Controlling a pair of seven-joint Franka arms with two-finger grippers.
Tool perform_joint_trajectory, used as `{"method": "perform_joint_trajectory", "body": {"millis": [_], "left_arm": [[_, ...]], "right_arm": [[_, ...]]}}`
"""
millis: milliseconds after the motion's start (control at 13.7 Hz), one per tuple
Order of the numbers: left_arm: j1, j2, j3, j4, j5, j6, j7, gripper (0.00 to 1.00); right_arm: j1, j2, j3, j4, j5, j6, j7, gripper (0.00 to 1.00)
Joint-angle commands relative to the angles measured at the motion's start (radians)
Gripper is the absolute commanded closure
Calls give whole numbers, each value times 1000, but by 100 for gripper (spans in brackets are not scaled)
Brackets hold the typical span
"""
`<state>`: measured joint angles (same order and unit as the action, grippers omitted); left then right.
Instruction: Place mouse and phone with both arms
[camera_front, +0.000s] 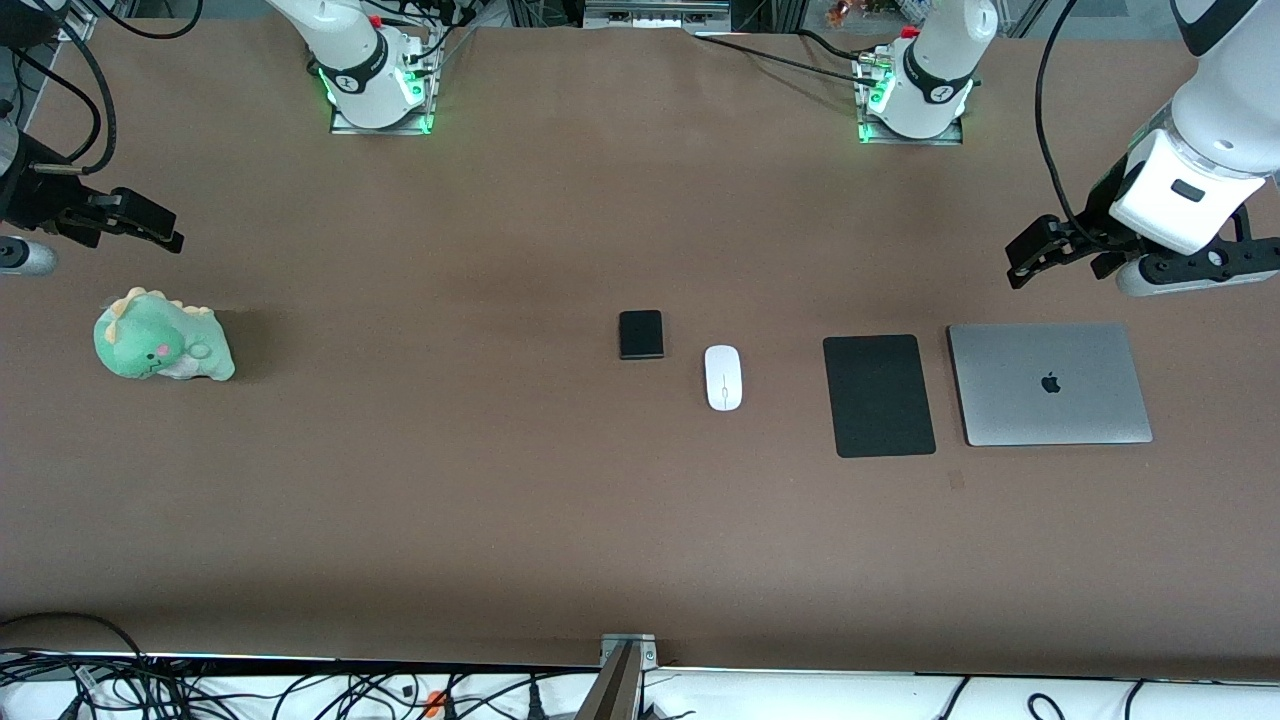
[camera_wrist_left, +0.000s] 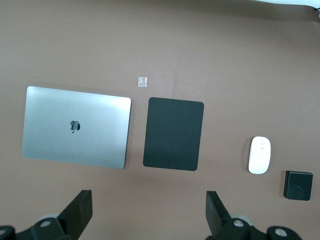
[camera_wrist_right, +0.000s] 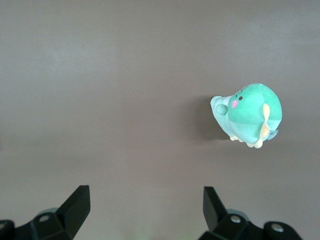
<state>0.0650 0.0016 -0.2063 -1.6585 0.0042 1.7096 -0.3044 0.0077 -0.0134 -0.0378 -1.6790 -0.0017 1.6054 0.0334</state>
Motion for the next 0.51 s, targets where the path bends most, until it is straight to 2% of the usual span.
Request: {"method": "perform_joint_trajectory", "body": {"millis": [0, 437], "left_arm": [[-2, 6, -2, 25, 19, -19, 8, 0], [-7, 6, -5, 25, 19, -19, 13, 0]], "right_arm": [[2, -13, 1, -10, 19, 2, -12, 0], [20, 35, 1, -10, 14, -50, -6, 0]]}}
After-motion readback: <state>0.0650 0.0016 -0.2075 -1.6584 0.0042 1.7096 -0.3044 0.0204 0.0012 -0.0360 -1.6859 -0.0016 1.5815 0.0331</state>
